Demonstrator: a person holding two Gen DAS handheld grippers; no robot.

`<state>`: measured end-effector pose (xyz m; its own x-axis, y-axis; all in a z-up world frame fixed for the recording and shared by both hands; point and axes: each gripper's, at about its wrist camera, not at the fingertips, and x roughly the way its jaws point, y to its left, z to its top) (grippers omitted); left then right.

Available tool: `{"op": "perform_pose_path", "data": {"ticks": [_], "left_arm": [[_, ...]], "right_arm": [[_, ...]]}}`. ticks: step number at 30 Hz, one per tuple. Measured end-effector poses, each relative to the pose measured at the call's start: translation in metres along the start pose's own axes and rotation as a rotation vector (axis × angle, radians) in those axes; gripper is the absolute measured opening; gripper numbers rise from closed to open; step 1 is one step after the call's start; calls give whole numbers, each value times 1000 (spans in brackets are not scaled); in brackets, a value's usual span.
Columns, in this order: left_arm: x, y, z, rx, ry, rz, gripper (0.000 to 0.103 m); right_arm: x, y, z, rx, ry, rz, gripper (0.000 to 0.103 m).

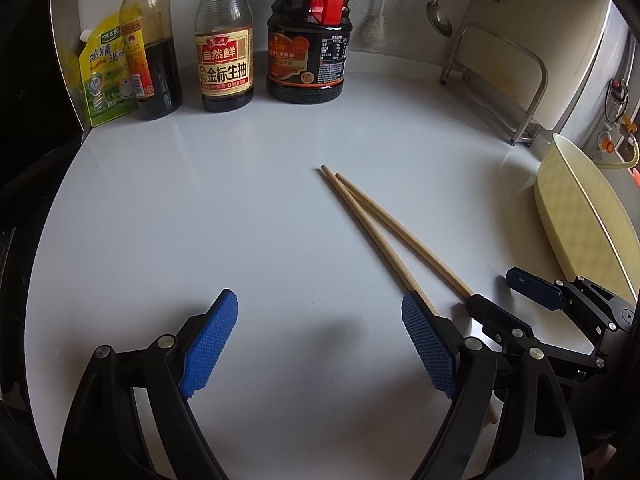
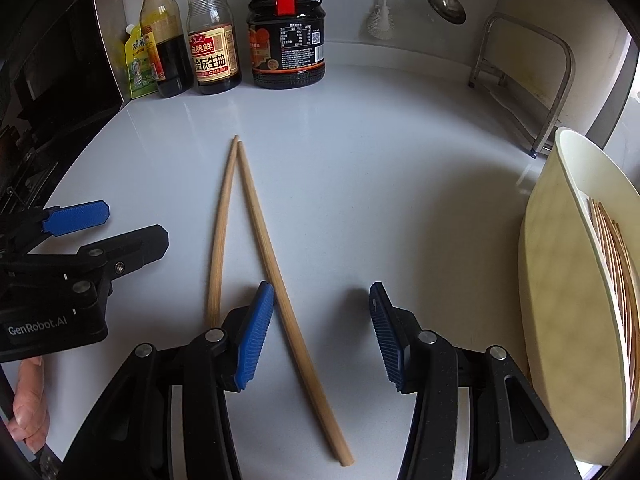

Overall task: Organize utensils
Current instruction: 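Lower the right tool onto one chopstick while the left tool approaches the other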

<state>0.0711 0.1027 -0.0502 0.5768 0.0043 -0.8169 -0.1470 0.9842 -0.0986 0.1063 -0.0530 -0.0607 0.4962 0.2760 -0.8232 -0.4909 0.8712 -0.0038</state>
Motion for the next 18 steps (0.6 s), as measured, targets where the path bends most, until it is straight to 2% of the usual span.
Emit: {"op": "perform_pose_path", "data": {"ticks": [6, 18], "left_arm": [[5, -11, -2, 2, 11, 5, 83], [5, -2, -7, -19, 28, 27, 83]], "right_arm": [[-2, -1, -3, -31, -6, 20, 48], [-8, 17, -10, -97, 8, 69, 50]]}}
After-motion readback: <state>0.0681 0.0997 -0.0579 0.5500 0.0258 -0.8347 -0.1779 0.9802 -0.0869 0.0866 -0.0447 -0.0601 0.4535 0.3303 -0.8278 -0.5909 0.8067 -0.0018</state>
